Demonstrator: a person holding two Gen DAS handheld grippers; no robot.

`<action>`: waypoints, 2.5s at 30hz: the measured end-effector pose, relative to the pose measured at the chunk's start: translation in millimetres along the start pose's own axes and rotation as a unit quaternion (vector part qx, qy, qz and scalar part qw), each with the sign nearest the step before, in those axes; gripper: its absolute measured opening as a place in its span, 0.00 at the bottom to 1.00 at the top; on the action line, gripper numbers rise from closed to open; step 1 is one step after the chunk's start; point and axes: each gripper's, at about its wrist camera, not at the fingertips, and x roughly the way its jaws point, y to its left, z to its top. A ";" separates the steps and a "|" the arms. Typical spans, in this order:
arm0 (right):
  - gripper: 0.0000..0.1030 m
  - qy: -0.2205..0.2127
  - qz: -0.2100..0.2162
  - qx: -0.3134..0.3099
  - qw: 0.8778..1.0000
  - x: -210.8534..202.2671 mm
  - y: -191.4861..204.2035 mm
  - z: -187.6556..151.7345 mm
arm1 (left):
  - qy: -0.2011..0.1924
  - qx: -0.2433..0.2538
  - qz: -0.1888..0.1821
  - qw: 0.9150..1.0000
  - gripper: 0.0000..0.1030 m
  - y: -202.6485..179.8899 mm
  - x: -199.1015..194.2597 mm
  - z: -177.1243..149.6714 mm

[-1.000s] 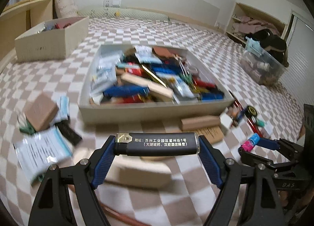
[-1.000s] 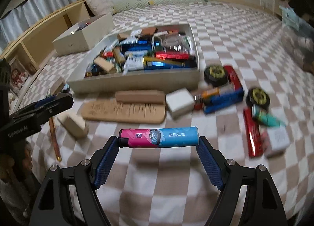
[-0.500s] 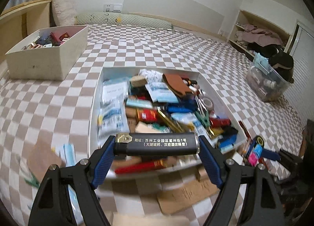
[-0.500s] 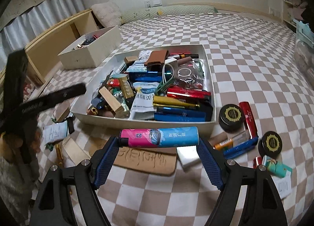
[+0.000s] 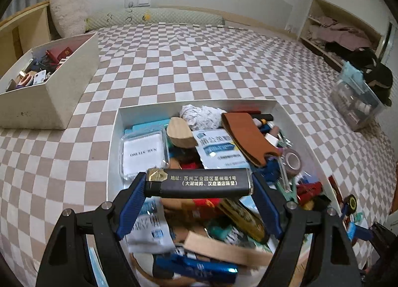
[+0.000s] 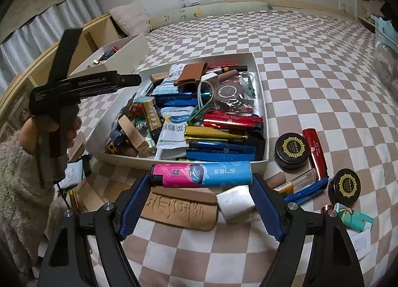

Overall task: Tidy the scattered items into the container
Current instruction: 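Lower the black lighter into the box with the left gripper while the right lowers the pink-blue lighter, then open the left gripper on the black lighter while the right releases the pink-blue lighter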

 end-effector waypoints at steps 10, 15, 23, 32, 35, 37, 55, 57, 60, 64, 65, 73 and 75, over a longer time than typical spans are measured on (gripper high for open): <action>0.79 -0.018 -0.004 -0.001 1.000 3.0 -7.4 28.4 | 0.035 -0.057 0.054 0.996 0.79 27.3 29.7 15.8; 0.79 -0.025 -0.002 -0.002 1.000 8.0 -11.0 49.3 | 0.043 -0.075 0.065 0.994 0.80 37.6 38.9 10.1; 0.79 -0.030 -0.003 -0.010 1.000 24.8 -13.3 88.5 | 0.034 -0.078 0.042 0.995 0.93 39.2 32.1 3.4; 0.79 -0.009 -0.008 0.003 1.000 72.8 -18.6 145.4 | 0.021 -0.051 0.026 0.998 0.93 29.9 22.3 -2.9; 0.79 0.008 -0.001 0.022 1.000 90.8 -22.6 164.2 | 0.020 -0.045 0.022 0.999 0.93 28.7 22.7 -3.1; 0.79 0.020 0.000 0.029 0.999 102.7 -23.1 174.6 | 0.020 -0.043 0.018 0.999 0.93 28.8 23.1 -3.0; 0.99 0.062 -0.022 0.076 0.995 160.7 -28.2 203.6 | 0.010 -0.060 0.005 0.998 0.93 41.4 19.4 -2.6; 1.00 0.054 -0.028 0.073 0.995 155.5 -28.5 204.0 | 0.009 -0.057 0.004 0.998 0.93 39.6 17.8 -2.5; 1.00 0.049 -0.020 0.074 0.996 146.8 -28.5 201.9 | 0.005 -0.050 0.007 0.999 0.93 36.2 13.5 -3.1; 1.00 0.036 -0.027 0.051 0.998 129.8 -21.2 193.7 | -0.001 -0.048 0.013 0.999 0.93 34.0 6.8 -1.5; 1.00 0.032 -0.029 0.045 0.998 124.9 -18.9 190.7 | -0.003 -0.048 0.015 0.999 0.93 33.3 4.9 -0.9; 1.00 0.004 -0.063 -0.002 0.998 89.0 -3.6 170.7 | -0.025 -0.043 0.026 0.998 0.93 24.1 -17.3 3.3; 1.00 -0.002 -0.070 -0.008 0.998 80.5 -2.1 164.4 | -0.029 -0.044 0.029 0.998 0.93 22.2 -22.7 3.6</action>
